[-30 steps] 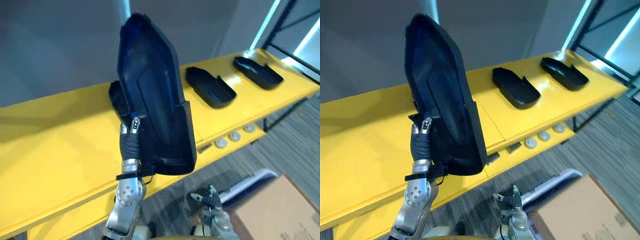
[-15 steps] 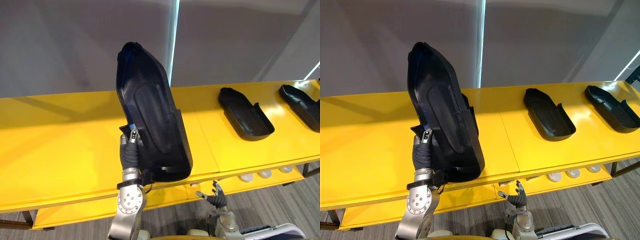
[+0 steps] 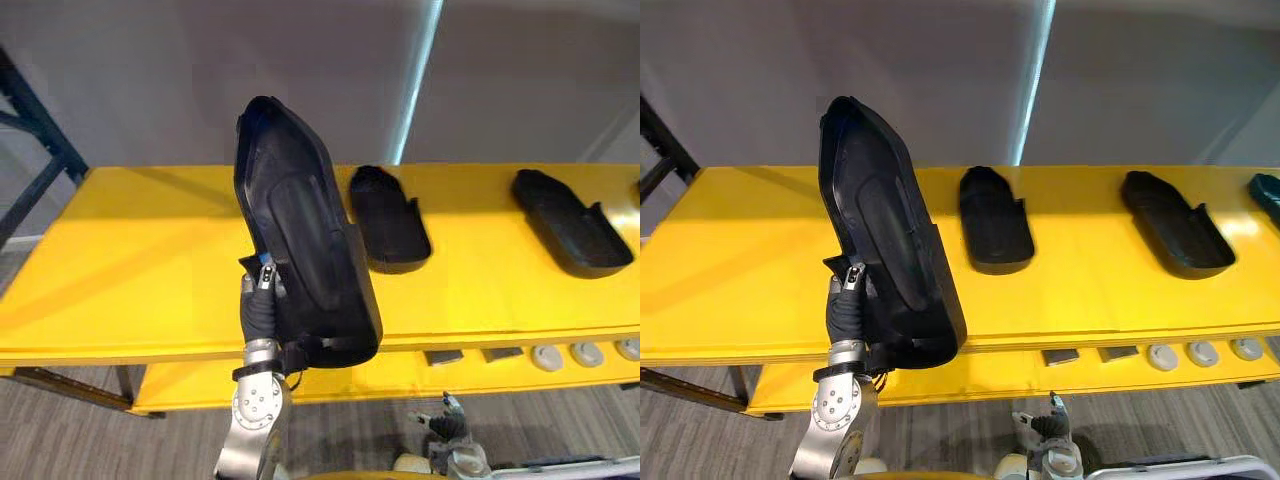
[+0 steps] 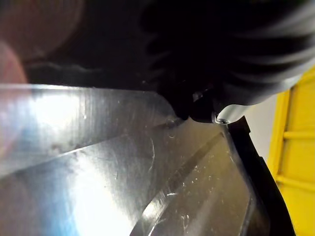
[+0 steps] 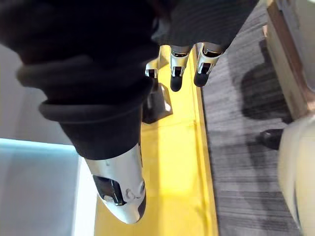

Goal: Walk over and take plastic housings, then place them on the shelf

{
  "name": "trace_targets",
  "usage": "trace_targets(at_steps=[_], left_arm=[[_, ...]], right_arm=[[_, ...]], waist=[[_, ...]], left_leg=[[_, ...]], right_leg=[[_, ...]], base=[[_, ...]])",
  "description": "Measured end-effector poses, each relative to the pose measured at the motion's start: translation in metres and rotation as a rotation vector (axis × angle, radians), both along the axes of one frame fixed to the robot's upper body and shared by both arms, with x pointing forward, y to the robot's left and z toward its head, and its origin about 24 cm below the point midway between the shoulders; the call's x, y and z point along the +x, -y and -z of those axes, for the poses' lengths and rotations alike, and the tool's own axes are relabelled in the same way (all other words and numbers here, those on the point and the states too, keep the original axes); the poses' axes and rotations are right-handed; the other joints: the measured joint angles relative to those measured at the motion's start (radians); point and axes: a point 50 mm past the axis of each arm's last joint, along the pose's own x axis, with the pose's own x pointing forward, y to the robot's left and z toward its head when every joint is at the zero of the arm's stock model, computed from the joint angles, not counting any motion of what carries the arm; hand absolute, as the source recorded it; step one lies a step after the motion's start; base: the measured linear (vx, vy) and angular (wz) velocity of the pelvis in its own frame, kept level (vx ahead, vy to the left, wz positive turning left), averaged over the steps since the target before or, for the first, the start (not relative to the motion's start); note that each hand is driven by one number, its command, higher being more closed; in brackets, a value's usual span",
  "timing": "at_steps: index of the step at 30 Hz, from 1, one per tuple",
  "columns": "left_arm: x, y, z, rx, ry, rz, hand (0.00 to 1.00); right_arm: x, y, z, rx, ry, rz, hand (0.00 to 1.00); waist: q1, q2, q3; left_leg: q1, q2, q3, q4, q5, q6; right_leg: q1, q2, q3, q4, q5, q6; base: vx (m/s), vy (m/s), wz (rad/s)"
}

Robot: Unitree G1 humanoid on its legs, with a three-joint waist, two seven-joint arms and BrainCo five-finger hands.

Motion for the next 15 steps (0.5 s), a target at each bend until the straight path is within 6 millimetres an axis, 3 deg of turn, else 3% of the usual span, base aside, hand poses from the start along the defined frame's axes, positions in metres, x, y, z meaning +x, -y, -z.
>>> trace_targets(at_steps=[1,2,3,4,5,6,7,8,10,12,13,15], left_arm=[[0.001,-0.005,0.004,0.033,-0.014,0.0,1.0],[0.002,-0.005,0.005,0.036,-0.018,0.002,1.0],[0.003,-0.004,0.005,0.042,-0.018,0.012,1.0],[0.004,-0.002,0.003,0.046,-0.009,0.025,1.0],[0.005,-0.003,0.002,0.051,-0.001,0.028,1.0],[0.005,-0.004,0.003,0.054,-0.003,0.023,1.0],[0.005,-0.004,0.008,0.061,-0.027,0.027,1.0],[0.005,-0.003,0.009,0.059,-0.03,0.029,1.0],[0.005,0.002,0.007,0.059,-0.021,0.037,1.0],[0.005,0.006,0.006,0.052,-0.017,0.039,1.0],[0.005,0.011,0.005,0.033,-0.017,0.046,1.0],[0.006,0.015,0.003,0.037,-0.006,0.05,1.0]], right_arm=[[-0.001,-0.013,0.001,0.036,0.001,-0.003,0.0],[0.0,-0.018,0.001,0.049,0.003,-0.003,0.0],[0.002,-0.023,0.001,0.062,0.01,-0.003,0.0],[0.005,-0.023,0.0,0.062,0.018,-0.006,0.0],[0.011,-0.022,-0.003,0.054,0.033,-0.017,0.0],[0.015,-0.022,-0.004,0.05,0.044,-0.026,0.0],[0.018,-0.02,-0.006,0.047,0.06,-0.03,0.0],[0.017,-0.019,-0.006,0.045,0.058,-0.03,0.0],[0.011,-0.017,-0.004,0.046,0.045,-0.029,0.0],[0.004,-0.016,-0.003,0.053,0.036,-0.028,0.0],[0.001,-0.012,-0.004,0.048,0.042,-0.019,0.0],[0.002,-0.006,-0.005,0.033,0.045,-0.013,0.0]], waist=[[0.002,-0.027,0.002],[0.005,-0.033,0.003],[0.009,-0.03,0.005],[0.015,-0.029,0.004],[0.027,-0.021,0.005],[0.028,-0.019,0.009],[0.023,-0.013,0.013],[0.026,-0.013,0.013],[0.013,-0.009,0.016],[0.009,-0.009,0.017],[-0.008,0.007,0.03],[-0.015,0.024,0.037]], left_leg=[[-0.018,-0.039,0.011,0.045,-0.016,0.021],[-0.035,-0.045,0.015,0.084,-0.036,0.03],[-0.081,-0.045,0.025,0.181,-0.079,0.05],[-0.103,-0.044,0.049,0.226,-0.103,0.075],[-0.105,-0.041,0.097,0.222,-0.12,0.108],[-0.1,-0.044,0.121,0.211,-0.118,0.124],[-0.061,-0.067,0.138,0.172,-0.103,0.148],[-0.05,-0.08,0.144,0.158,-0.096,0.156],[-0.039,-0.128,0.149,0.118,-0.074,0.18],[-0.04,-0.161,0.144,0.096,-0.057,0.19],[-0.039,-0.178,0.111,0.097,-0.048,0.194],[-0.035,-0.187,0.092,0.093,-0.038,0.192]], right_leg=[[0.014,-0.025,-0.01,-0.033,0.054,-0.005],[0.014,-0.032,-0.01,-0.044,0.095,-0.003],[0.004,-0.032,-0.002,-0.053,0.167,-0.027],[-0.012,-0.031,-0.003,-0.059,0.213,-0.087],[-0.027,-0.026,-0.002,-0.08,0.258,-0.174],[-0.05,-0.022,0.012,-0.015,0.199,-0.162],[-0.081,0.023,0.064,0.203,0.006,-0.084],[-0.084,0.042,0.082,0.247,-0.052,-0.084],[-0.08,0.149,0.169,0.32,-0.226,-0.084],[-0.074,0.209,0.231,0.306,-0.3,-0.109],[-0.049,0.247,0.297,0.296,-0.317,-0.131],[-0.032,0.247,0.283,0.292,-0.313,-0.138]], base=[[0.04,0.611,0.0],[-0.02,0.468,-0.17],[-0.11,0.469,-0.31],[-0.16,0.553,-0.57],[-0.12,0.356,-0.61],[-0.17,0.341,-0.64],[-0.11,0.265,-0.43],[-0.12,0.311,-0.35],[-0.07,0.173,-0.01],[-0.06,0.079,0.33],[-0.05,0.017,0.59],[-0.03,0.008,0.5]])
